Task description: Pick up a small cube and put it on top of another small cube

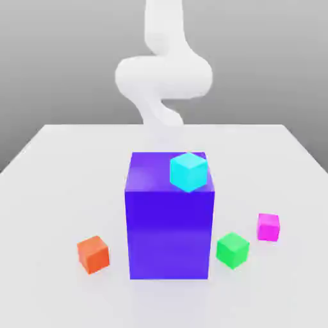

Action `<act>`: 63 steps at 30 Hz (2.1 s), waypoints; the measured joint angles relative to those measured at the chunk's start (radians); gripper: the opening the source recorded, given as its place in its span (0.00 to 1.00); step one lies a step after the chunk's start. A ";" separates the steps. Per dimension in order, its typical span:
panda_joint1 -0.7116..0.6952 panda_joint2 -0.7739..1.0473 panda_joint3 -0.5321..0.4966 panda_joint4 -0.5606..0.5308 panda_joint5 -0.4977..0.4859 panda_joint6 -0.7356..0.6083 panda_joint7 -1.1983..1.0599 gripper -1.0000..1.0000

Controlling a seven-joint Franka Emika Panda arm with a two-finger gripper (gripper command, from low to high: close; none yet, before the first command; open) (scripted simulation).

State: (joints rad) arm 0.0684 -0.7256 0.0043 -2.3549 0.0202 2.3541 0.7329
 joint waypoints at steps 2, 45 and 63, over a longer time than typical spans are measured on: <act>0.057 0.065 0.008 -0.047 0.019 0.047 -0.059 0.50; 0.622 0.801 0.123 -0.516 -0.081 0.591 -0.452 0.00; 0.530 0.558 -0.100 -0.522 -0.068 0.356 -1.283 0.00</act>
State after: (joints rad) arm 0.5984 -0.1679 -0.0958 -2.8771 -0.0474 2.7101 -0.5499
